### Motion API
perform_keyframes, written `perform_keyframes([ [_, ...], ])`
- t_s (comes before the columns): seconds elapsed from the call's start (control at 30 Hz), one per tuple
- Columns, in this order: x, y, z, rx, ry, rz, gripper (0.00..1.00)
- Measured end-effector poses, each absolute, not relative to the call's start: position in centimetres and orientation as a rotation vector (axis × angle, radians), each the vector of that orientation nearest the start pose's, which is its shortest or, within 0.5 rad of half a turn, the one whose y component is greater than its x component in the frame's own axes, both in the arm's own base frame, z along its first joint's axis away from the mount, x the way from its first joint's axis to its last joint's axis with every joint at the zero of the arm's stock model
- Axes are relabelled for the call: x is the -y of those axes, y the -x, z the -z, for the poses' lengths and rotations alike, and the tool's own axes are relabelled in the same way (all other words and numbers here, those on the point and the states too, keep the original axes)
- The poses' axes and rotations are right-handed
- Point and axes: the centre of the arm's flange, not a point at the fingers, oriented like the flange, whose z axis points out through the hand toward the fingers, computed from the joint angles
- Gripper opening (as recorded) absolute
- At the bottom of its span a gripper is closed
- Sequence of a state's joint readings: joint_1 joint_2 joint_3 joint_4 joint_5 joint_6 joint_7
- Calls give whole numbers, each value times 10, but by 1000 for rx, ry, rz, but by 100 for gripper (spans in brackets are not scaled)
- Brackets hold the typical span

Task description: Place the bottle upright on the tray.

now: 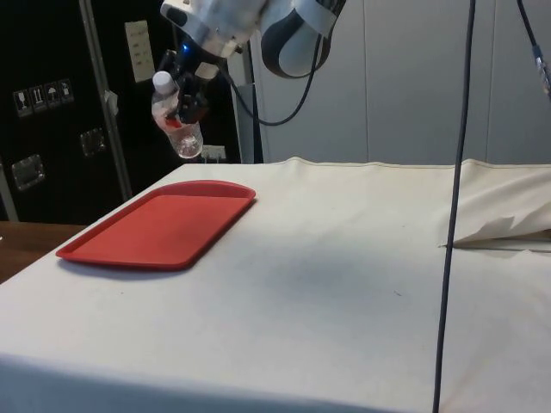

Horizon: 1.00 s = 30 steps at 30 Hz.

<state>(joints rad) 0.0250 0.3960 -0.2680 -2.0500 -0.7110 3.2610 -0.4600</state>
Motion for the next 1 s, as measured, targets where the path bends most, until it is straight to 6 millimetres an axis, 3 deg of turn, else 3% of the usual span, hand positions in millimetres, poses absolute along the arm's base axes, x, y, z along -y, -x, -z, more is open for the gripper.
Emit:
perform_keyframes([
  [1.0, 75, -625, -337, -1009, -2307, -947, 13],
])
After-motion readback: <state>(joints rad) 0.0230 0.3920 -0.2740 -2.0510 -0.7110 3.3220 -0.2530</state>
